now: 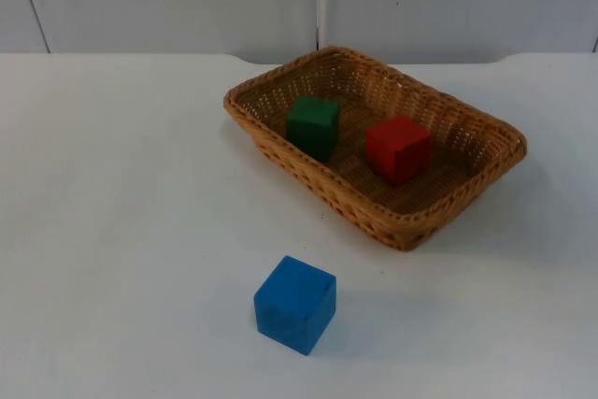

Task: Pick up one cube with each hand and place exactly two cubes into the same basket, leaving the remaining cube outside.

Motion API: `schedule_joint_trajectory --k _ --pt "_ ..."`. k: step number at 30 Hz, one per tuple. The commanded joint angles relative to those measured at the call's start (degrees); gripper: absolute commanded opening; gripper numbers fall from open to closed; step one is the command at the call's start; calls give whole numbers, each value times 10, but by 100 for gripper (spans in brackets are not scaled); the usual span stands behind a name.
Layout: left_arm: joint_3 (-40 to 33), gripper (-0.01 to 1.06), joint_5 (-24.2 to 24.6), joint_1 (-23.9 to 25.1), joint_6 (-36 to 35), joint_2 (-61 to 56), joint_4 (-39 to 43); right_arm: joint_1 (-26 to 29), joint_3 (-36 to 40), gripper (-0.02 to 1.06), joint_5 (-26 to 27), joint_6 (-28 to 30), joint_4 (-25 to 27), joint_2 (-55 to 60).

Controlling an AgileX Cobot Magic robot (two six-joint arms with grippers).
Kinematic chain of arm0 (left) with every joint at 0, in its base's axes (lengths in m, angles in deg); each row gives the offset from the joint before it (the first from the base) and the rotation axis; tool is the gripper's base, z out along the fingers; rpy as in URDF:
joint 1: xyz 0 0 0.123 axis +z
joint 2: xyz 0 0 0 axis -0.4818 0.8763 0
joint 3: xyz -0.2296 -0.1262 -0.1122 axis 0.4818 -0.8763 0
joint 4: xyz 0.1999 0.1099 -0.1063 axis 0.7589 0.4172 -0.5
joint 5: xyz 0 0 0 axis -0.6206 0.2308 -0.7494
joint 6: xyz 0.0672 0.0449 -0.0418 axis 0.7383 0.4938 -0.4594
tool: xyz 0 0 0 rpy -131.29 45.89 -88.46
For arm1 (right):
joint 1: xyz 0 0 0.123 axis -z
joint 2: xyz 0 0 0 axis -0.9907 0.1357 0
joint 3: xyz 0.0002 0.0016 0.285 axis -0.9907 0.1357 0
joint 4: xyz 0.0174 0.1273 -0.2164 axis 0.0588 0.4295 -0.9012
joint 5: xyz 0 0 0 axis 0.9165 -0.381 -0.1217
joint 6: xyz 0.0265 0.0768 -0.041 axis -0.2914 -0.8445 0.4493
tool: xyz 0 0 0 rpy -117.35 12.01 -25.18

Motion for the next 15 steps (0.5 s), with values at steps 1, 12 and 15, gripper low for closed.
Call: schedule_joint_trajectory --k 1,12,15 --pt "-23 86 -11 -1 -7 -32 1 3 6 67 7 1 2 -14" --pt "-102 86 -13 -1 -40 -144 27 3 21 67 -15 1 17 -64" --pt "-115 86 -13 -1 -60 -168 51 3 33 67 -15 1 17 -84"
